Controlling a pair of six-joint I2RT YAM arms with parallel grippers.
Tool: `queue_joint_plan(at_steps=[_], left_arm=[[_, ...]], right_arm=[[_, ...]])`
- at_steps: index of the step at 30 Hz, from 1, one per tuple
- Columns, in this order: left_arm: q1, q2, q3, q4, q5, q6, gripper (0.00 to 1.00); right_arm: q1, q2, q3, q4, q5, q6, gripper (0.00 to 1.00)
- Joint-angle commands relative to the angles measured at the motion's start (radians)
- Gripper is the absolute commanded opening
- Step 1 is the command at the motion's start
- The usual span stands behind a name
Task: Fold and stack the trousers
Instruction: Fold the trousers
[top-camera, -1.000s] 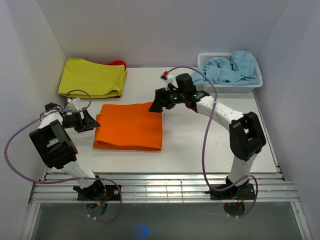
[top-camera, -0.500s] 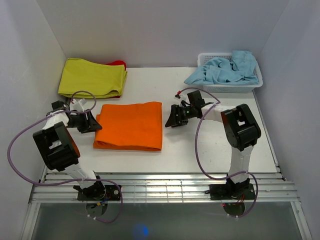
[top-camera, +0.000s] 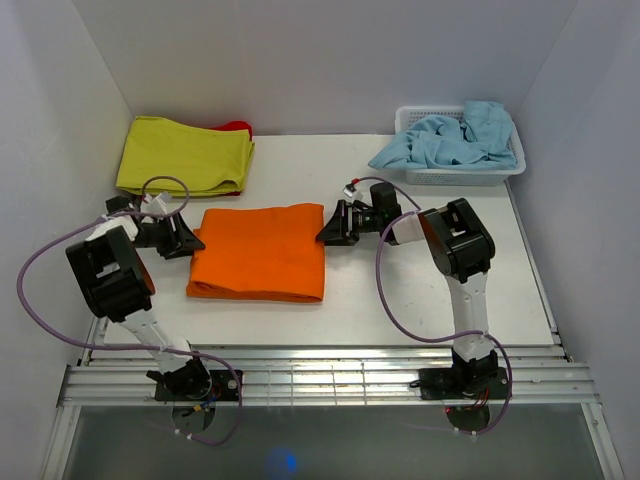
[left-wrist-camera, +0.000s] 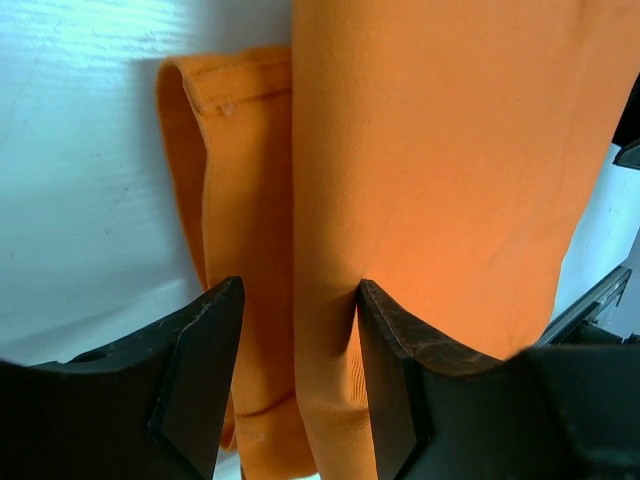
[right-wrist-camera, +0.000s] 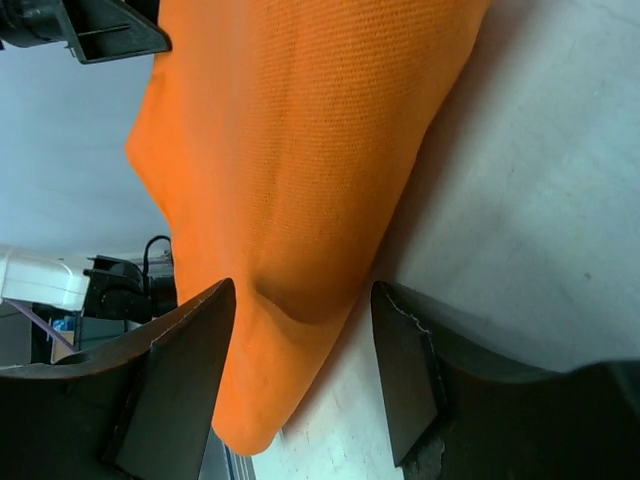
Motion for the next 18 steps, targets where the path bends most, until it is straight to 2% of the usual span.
queue_joint_plan(at_steps=[1,2,5,6,9,10,18], left_arm=[[-0.006,0.030,0.056,0.024,0.049,-0.034,0.60],[-0.012,0.039,0.063,0.018,0.055,-0.031,0.58],[-0.015,0.013,0.057,0.015,0.083,-0.019,0.44],[-0.017,0.003,0.055,0.009,0.087,-0.014,0.32],[-0.017,-0.055,0.056,-0.046,0.127,0.018,0.13],[-0.017,-0.079,0.055,-0.069,0.135,0.023,0.00],[0.011,-0.300,-0.042,-0.102,0.086,0.015,0.00]], right_arm=[[0.001,0.069,0.006,0.018,0.066,0.027,0.63],[0.001,0.069,0.006,0.018,0.069,0.029,0.63],[0.001,0.069,0.005,0.018,0.069,0.038,0.64],[0.001,0.066,0.006,0.016,0.071,0.038,0.65],[0.001,0.063,0.005,0.010,0.074,0.038,0.66],[0.001,0.062,0.003,0.007,0.077,0.038,0.67],[-0.004,0.048,-0.001,-0.031,0.086,0.021,0.71]])
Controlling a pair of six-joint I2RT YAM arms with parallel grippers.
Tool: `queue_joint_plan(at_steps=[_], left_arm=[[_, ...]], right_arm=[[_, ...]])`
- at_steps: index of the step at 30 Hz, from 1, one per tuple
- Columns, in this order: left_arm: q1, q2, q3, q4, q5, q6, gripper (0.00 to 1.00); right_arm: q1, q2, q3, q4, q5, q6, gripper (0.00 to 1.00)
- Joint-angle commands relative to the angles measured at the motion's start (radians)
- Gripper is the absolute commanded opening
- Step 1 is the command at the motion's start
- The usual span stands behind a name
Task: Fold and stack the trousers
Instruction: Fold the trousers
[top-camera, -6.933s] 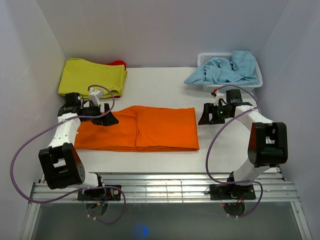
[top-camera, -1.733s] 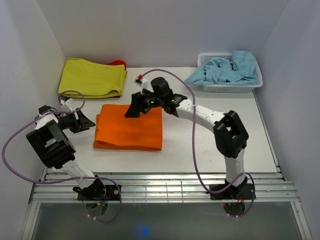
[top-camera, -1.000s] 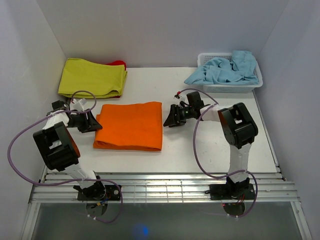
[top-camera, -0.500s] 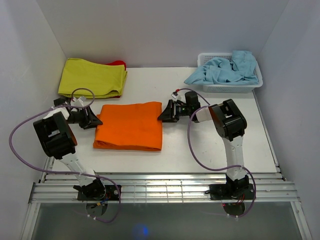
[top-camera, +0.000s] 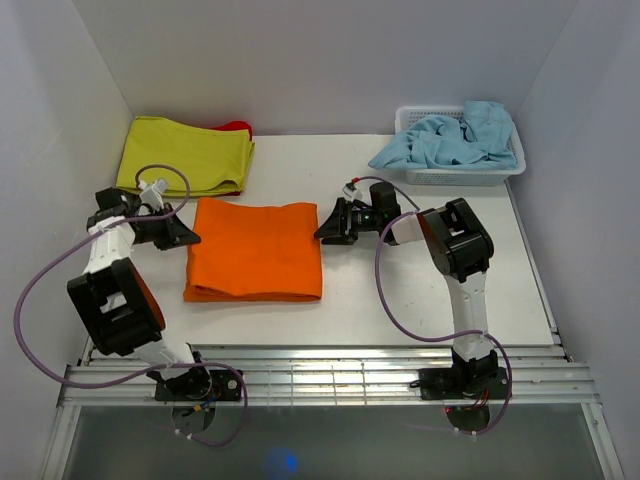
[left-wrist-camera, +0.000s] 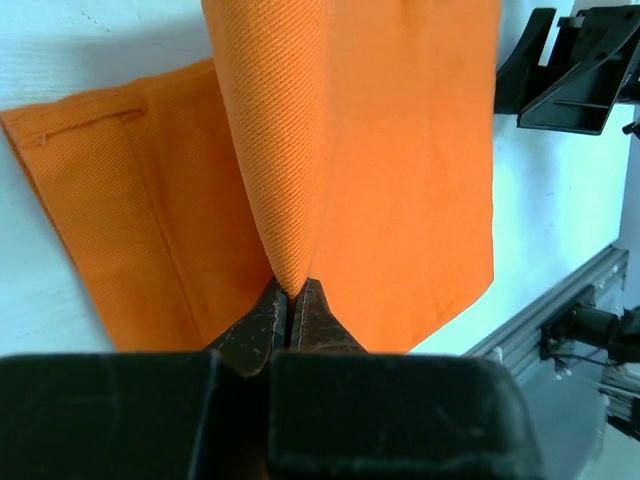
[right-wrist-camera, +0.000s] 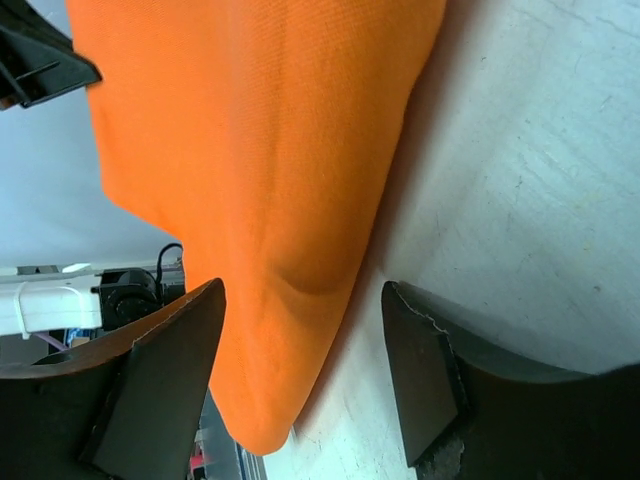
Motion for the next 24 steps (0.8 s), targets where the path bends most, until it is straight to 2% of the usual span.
queue_joint_plan(at_steps=[1,4,8,12,22,24], left_arm=[[0.032,-0.098,-0.067,-0.012,-0.001,-0.008,0.00],[0.092,-0.067,-0.115,0.049,-0.024,-0.029,0.00],[0.172,0.060,-0.173,0.109,-0.016,-0.048,0.00],[0.181,0.210,-0.172,0.123,-0.078,-0.045,0.00],[0.166,0.386,-0.019,0.135,-0.193,-0.037,0.00],[0.150,0.428,0.027,0.133,-0.199,-0.045,0.00]], right_arm=[[-0.002,0.025,-0.013,-0.103,0.089,-0.063,0.71],[-0.004,0.026,-0.009,-0.119,0.098,-0.071,0.71],[-0.004,0.031,0.003,-0.139,0.101,-0.083,0.70],[0.002,0.043,0.042,-0.175,0.093,-0.094,0.70],[0.065,0.158,0.149,-0.122,0.036,0.009,0.71],[0.071,0.165,0.137,-0.100,0.030,0.022,0.67]])
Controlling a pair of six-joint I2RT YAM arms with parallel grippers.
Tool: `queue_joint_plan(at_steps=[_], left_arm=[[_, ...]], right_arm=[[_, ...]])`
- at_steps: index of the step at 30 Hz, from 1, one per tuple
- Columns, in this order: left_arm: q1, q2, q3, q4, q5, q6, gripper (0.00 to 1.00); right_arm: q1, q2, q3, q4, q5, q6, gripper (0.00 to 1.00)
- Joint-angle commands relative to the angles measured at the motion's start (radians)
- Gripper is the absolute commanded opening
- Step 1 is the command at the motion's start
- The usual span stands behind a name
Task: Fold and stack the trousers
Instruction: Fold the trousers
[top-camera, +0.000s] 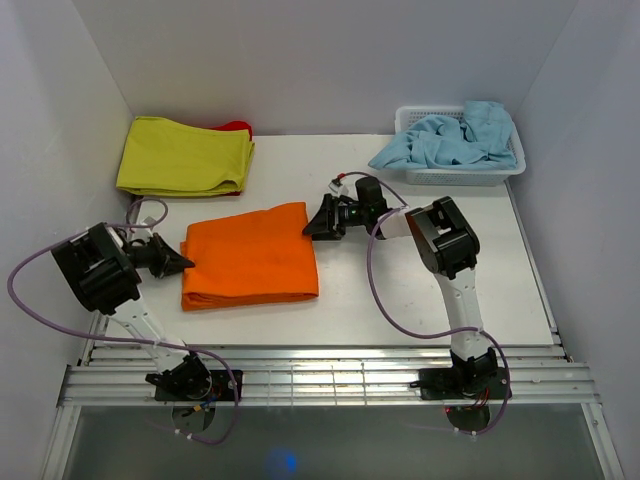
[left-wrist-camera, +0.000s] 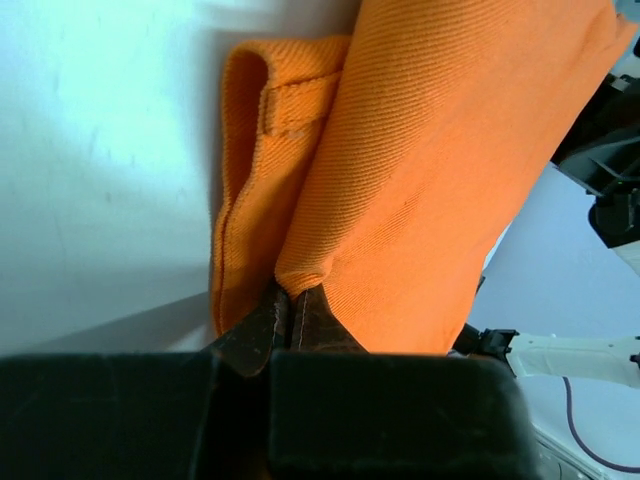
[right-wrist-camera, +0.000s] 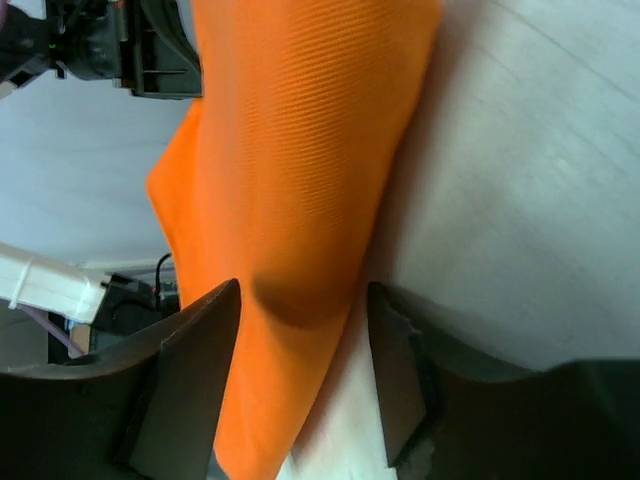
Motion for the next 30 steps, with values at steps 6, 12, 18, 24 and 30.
queue_joint_plan(at_steps=[6,12,18,24,30], left_arm=[[-0.086,0.195,0.193,0.127,-0.145,-0.001,0.00],[-0.090,0.213,0.239,0.131,-0.013,0.036,0.06],[-0.090,0.051,0.211,0.099,0.151,0.119,0.59],[-0.005,-0.211,0.204,0.142,0.200,0.076,0.98],[0.101,-0.415,0.194,0.181,0.216,0.047,0.98]], right_arm=[[-0.009,0.053,-0.063,-0.009,0.055,0.010,0.08],[-0.109,-0.059,-0.112,-0.093,0.109,-0.092,0.08],[-0.129,-0.170,-0.033,-0.443,0.128,-0.388,0.57],[-0.121,-0.384,0.003,-0.634,0.276,-0.641,0.93],[0.093,-0.470,0.203,-0.785,0.533,-1.026,0.91]])
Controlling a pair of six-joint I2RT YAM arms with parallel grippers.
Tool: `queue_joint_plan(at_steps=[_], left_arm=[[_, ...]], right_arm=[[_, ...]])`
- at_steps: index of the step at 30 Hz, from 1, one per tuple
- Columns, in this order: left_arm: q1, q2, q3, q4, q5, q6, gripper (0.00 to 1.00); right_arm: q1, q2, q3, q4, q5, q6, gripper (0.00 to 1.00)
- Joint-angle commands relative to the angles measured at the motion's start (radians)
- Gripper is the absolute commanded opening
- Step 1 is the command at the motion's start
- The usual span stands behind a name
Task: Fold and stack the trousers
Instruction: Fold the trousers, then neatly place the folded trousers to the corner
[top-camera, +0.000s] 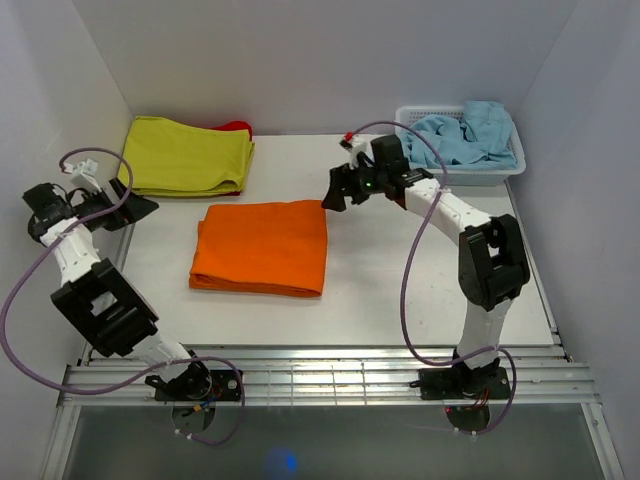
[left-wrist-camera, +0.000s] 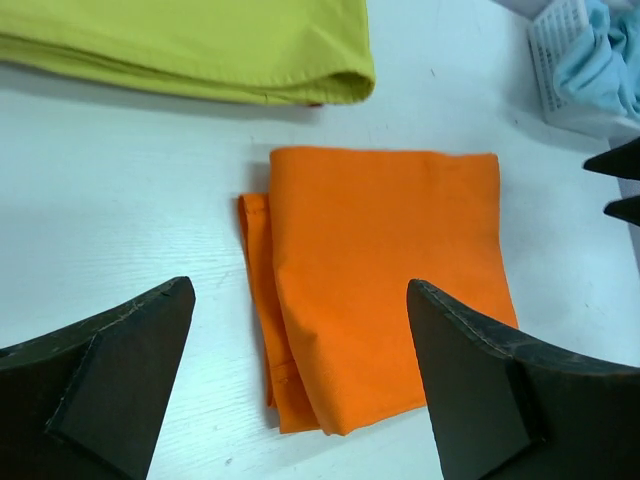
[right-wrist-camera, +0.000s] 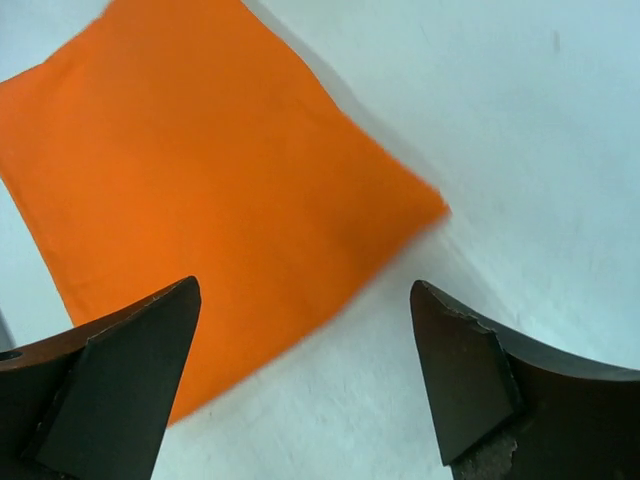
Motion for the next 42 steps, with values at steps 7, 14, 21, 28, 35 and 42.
queue_joint_plan(at_steps=[7,14,21,28,35,42], left_arm=[[0.138,-0.144,0.024,-0.138,0.191,0.110,0.98],[0.281,-0.147,-0.011,-0.351,0.344,0.226,0.98],[0.286,-0.277,-0.087,-0.315,0.134,0.270,0.98],[0.286,-0.331,-0.181,-0.324,0.097,0.300,0.98],[0.313,-0.299,-0.221,-0.308,0.184,0.227,0.98],[0.320,-0.248,-0.232,-0.384,0.288,0.262,0.98]], right_arm=[[0.478,0.050,0.198,0.033,0.331,-0.617,0.90],[0.670,0.397,0.612,-0.081,0.474,-0.637,0.90],[0.773,0.526,0.658,0.005,0.524,-0.638,0.90],[0.793,0.535,0.574,0.076,0.525,-0.637,0.90],[0.775,0.426,0.445,0.100,0.526,-0.653,0.93],[0.759,0.322,0.168,0.220,0.512,-0.751,0.92]])
